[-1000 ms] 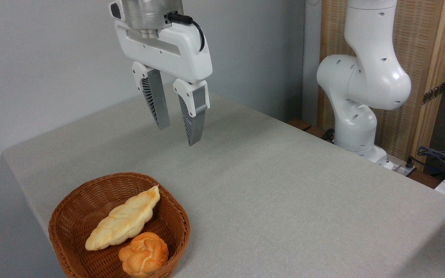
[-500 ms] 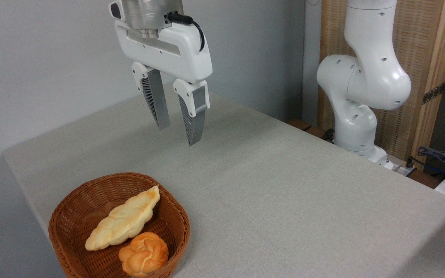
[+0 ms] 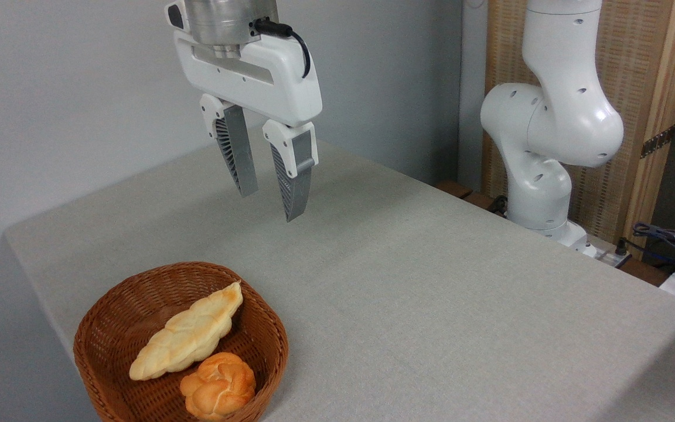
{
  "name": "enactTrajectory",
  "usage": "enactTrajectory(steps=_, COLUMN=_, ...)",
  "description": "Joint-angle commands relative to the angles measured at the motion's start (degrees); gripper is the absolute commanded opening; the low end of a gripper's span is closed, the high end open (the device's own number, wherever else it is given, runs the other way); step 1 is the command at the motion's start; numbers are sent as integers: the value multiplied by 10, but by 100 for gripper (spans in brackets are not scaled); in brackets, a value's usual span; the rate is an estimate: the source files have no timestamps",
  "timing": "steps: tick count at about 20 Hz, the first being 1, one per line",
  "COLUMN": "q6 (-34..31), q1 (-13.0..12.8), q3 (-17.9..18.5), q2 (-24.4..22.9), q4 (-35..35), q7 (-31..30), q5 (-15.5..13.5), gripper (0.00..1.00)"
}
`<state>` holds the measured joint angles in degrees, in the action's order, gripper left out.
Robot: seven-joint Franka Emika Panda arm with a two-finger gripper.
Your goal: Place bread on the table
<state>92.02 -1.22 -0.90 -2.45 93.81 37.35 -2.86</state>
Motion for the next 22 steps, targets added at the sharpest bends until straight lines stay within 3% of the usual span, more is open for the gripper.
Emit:
enactTrajectory(steps=1, q6=4, q1=-2, q3=4, q2=-7, q4=3, q7=-8, q5=-7, gripper=100)
enactTrajectory(steps=15, q6=47, q1=-1, q3=4, q2=-6, q4=10, q7=-10, q5=-9, gripper=100)
enactTrajectory(steps=20, q6=93, q1=-1, q3=4, q2=-5, q4=24, q7=-11, q5=-12, gripper=100)
enactTrajectory(steps=22, q6=125, q1=-1, q3=3, q2=-4, q4=37, q7=-11, q5=-28, gripper=100)
